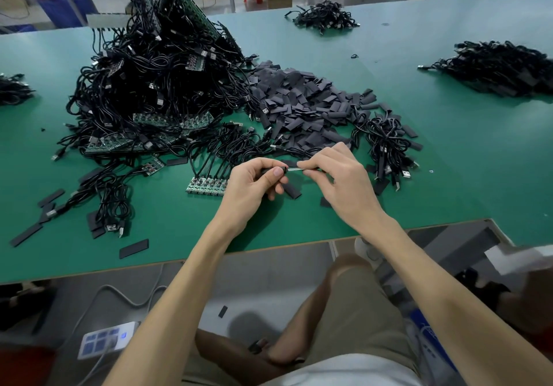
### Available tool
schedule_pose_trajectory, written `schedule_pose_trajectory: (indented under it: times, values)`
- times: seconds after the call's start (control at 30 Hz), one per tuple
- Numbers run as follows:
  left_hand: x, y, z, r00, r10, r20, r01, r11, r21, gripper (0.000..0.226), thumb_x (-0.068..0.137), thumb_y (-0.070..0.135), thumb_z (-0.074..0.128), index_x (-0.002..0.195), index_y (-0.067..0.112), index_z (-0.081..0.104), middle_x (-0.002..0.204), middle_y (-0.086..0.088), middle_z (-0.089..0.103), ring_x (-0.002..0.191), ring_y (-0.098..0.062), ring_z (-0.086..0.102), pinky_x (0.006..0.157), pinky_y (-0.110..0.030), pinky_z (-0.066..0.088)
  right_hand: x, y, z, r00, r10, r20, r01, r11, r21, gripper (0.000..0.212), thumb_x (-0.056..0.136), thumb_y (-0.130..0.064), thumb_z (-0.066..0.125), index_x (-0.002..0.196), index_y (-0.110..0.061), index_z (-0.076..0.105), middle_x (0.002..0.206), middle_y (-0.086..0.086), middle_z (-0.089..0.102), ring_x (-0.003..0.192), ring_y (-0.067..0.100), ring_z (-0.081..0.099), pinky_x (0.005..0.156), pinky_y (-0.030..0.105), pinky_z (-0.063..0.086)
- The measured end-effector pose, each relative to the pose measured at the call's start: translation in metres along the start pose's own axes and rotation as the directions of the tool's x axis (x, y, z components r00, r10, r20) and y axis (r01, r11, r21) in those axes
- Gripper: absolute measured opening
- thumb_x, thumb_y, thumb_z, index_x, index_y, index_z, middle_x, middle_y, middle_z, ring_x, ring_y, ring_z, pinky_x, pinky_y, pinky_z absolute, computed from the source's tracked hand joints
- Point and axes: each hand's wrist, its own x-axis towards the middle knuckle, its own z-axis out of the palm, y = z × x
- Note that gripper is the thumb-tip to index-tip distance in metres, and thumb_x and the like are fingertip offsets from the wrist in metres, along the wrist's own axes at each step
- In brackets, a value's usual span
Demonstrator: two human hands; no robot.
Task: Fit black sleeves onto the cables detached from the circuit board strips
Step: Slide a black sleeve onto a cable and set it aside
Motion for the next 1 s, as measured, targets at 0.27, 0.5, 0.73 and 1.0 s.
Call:
schedule_pose_trajectory:
  times: [0.27, 0.5, 0.73, 1.0]
  values:
    - [-0.0006, 0.0016, -0.0028, 0.999, -0.029, 0.033, 0.032, 0.996, -0.089, 0.014, 0.099, 0.001, 0.058, 0.109, -0.003, 0.067, 0.081, -0.008, 0.069, 0.066, -0.016, 0.057, 0.058, -0.022, 0.047, -0.0002, 0.0014, 0.0015, 1.0, 0.004, 0.011, -0.004, 1.0, -0.007, 0.011, 0.093, -0.01, 0.074, 0.103, -0.007, 0.077, 0.092, -0.001, 0.07, 0.092, 0.023, 0.055, 0.083, 0.034, 0.049]
    - [-0.0009, -0.0003, 0.0, 1.0, -0.018, 0.005, 0.018, 1.0, 0.014, 0.016, 0.099, 0.001, 0.061, 0.11, -0.009, 0.066, 0.081, -0.012, 0.071, 0.065, -0.016, 0.06, 0.058, -0.024, 0.05, -0.0033, 0.0009, 0.0039, 0.994, -0.111, -0.009, 0.109, 0.985, -0.13, 0.01, 0.092, -0.008, 0.074, 0.101, -0.005, 0.076, 0.091, 0.001, 0.07, 0.085, 0.026, 0.056, 0.081, 0.035, 0.051]
    - [-0.0007, -0.0012, 0.0009, 1.0, 0.0, -0.025, 0.003, 0.995, 0.098, 0.013, 0.098, 0.001, 0.062, 0.108, -0.006, 0.067, 0.078, -0.009, 0.071, 0.061, -0.014, 0.06, 0.056, -0.025, 0.05, -0.0044, -0.0007, 0.0046, 0.98, -0.201, 0.003, 0.197, 0.961, -0.194, 0.01, 0.095, -0.01, 0.071, 0.103, -0.005, 0.076, 0.091, 0.003, 0.07, 0.084, 0.028, 0.058, 0.081, 0.038, 0.054]
    - [-0.0015, -0.0003, 0.0021, 0.997, -0.015, 0.072, 0.01, 0.997, 0.078, 0.011, 0.098, 0.005, 0.063, 0.106, 0.001, 0.07, 0.083, -0.012, 0.076, 0.064, -0.017, 0.063, 0.054, -0.024, 0.049, -0.0054, -0.0024, 0.0022, 0.985, -0.171, 0.015, 0.171, 0.971, -0.166, 0.011, 0.093, -0.011, 0.074, 0.101, -0.005, 0.076, 0.085, 0.004, 0.069, 0.082, 0.028, 0.059, 0.078, 0.038, 0.054]
